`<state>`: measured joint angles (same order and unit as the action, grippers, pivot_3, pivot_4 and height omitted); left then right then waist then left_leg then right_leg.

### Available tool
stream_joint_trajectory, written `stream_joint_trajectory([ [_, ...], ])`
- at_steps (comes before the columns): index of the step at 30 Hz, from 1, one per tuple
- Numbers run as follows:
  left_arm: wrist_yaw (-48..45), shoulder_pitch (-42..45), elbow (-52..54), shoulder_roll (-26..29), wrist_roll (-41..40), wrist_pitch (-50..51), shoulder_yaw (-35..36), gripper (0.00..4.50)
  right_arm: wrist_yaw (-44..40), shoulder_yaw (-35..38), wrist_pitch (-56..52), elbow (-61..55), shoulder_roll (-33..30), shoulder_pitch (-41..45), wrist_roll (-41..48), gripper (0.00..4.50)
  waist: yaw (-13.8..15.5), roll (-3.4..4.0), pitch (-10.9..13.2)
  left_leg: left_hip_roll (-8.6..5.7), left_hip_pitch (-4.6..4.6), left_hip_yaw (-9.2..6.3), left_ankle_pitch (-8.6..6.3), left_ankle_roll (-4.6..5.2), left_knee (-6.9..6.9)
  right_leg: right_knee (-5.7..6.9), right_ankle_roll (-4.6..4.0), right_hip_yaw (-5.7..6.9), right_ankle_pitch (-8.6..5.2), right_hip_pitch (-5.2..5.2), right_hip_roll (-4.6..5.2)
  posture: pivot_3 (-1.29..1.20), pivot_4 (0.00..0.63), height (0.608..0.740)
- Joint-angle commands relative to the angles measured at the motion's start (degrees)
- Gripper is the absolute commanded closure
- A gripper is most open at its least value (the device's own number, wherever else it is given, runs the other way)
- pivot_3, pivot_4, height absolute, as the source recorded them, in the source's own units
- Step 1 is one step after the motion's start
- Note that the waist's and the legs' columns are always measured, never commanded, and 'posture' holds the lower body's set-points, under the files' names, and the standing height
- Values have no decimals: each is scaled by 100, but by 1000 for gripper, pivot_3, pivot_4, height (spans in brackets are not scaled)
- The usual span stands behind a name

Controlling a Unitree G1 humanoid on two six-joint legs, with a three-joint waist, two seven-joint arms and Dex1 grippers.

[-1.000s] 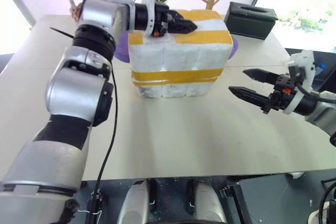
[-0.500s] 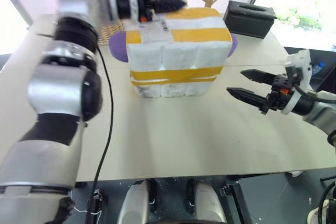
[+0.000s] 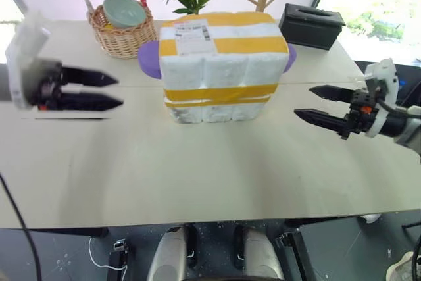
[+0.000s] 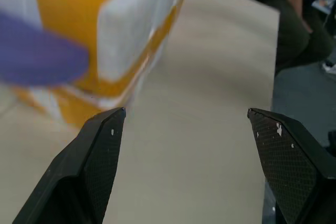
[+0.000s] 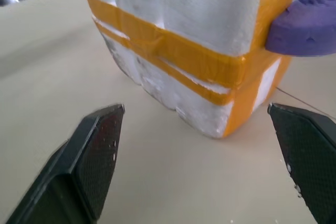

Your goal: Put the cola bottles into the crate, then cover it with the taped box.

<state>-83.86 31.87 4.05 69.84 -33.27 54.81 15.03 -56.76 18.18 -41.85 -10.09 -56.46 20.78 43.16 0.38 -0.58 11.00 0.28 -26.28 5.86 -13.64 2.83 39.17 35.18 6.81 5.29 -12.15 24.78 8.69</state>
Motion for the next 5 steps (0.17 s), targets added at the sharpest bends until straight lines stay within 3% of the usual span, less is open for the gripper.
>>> stream_joint_trajectory([
  [1,292,-425,198,22,63,-442,559,610,-327,-35,204,160,-186,154,-149,0,32,0,0,2,-3,0,-2,1,0,-4,-1,0,1,4,-1,0,150,736],
  [5,406,-900,297,-13,-44,-584,702,610,-442,-119,256,254,-175,235,-240,0,33,0,0,3,-14,4,-1,-1,-2,-3,-2,0,2,19,0,0,150,736],
])
